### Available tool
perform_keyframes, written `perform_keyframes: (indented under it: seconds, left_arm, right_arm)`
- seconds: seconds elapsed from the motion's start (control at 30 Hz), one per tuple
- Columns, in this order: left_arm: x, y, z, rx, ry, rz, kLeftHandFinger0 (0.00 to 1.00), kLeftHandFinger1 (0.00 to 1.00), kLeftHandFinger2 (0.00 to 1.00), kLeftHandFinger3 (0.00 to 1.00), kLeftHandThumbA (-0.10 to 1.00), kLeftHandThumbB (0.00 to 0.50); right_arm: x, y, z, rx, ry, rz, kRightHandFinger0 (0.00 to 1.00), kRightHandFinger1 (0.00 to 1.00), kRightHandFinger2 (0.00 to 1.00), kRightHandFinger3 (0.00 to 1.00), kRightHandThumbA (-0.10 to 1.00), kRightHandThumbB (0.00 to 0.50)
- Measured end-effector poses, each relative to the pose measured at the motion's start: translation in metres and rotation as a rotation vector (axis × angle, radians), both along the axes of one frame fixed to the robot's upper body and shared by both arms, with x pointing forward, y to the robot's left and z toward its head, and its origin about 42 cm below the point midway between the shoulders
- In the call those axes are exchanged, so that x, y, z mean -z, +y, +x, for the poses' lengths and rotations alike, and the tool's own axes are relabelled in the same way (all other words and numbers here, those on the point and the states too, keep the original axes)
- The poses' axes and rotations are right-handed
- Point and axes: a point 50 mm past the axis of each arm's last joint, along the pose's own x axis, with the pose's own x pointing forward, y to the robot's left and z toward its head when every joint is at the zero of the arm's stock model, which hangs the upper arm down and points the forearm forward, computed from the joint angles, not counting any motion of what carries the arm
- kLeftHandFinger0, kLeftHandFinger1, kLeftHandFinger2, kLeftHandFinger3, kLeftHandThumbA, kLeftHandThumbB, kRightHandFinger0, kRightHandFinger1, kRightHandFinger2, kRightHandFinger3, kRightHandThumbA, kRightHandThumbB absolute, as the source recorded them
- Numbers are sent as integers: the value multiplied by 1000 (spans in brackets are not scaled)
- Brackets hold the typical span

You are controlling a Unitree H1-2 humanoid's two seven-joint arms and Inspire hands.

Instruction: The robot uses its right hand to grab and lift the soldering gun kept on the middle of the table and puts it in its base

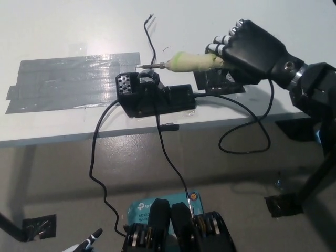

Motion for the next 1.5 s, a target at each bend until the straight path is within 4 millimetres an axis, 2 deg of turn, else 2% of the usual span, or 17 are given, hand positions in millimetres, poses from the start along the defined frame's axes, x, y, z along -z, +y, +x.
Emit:
perform_keyframes:
  seconds: [0.2,0.3,0.37,0.4,0.47,0.53,0.6,0.67,0.8,0.87,1.0,1.03,1.13,1.17,1.27,1.4,1.5]
  left_arm:
    - [0,0,0,-1,2,0,0,0,100,381,1000,500]
    - [-1,-1,0,1,-3,-1,0,0,106,373,1000,500]
    - [-1,-1,1,2,-4,-2,0,0,125,382,1000,500]
    - [-1,-1,1,3,-5,-2,0,0,110,365,1000,500]
    - [-2,-1,2,3,-7,-3,0,0,104,360,1000,500]
    - [-2,-2,2,4,-9,-4,0,0,97,365,1000,500]
    - [-2,-2,2,4,-10,-5,0,0,98,353,1000,500]
    - [-2,-2,2,4,-10,-5,0,2,133,373,1000,500]
    - [-3,-3,3,5,-10,-7,0,0,135,368,1000,500]
    - [-3,-3,3,4,-10,-7,0,0,111,363,1000,500]
    - [-3,-3,4,5,-11,-7,0,0,117,384,1000,500]
    - [-3,-3,4,5,-11,-7,0,0,105,385,1000,500]
    - [-3,-3,4,6,-10,-7,0,0,106,383,1000,500]
    - [-3,-3,4,6,-10,-7,0,0,119,364,1000,500]
    - [-3,-4,4,8,-11,-7,0,0,111,372,1000,500]
    - [-3,-4,4,8,-11,-8,0,0,99,362,1000,500]
    - [-3,-4,4,7,-10,-9,0,0,104,387,1000,500]
  right_arm:
    - [-2,0,3,21,6,-23,0,0,22,39,-100,172]
    - [-2,0,4,42,24,-46,0,0,0,58,-100,182]
    - [-1,-1,5,55,33,-56,0,7,158,8,-100,195]
    - [0,-2,5,60,37,-59,0,17,322,146,-100,202]
    - [0,-2,6,64,41,-66,0,0,357,317,-100,227]
    - [0,-3,5,65,39,-71,0,0,350,386,-100,246]
    - [1,-3,5,63,38,-83,0,0,146,410,-100,253]
    - [2,-4,5,61,39,-91,0,0,83,352,-100,238]
    - [2,-7,5,64,35,-106,0,0,473,269,-100,248]
    - [3,-9,5,64,35,-114,0,0,167,332,-100,248]
    - [7,-10,5,56,32,-132,0,0,61,294,-100,228]
    - [7,-11,5,56,31,-132,0,0,135,313,-100,248]
    - [8,-14,4,52,21,-140,0,0,5,307,-100,245]
    - [8,-16,4,53,20,-141,0,0,0,390,-100,253]
    - [8,-19,4,58,16,-149,0,0,66,423,-100,247]
    - [10,-20,5,62,14,-168,0,0,325,298,-100,240]
    - [11,-20,7,68,21,-174,0,0,366,415,-100,252]
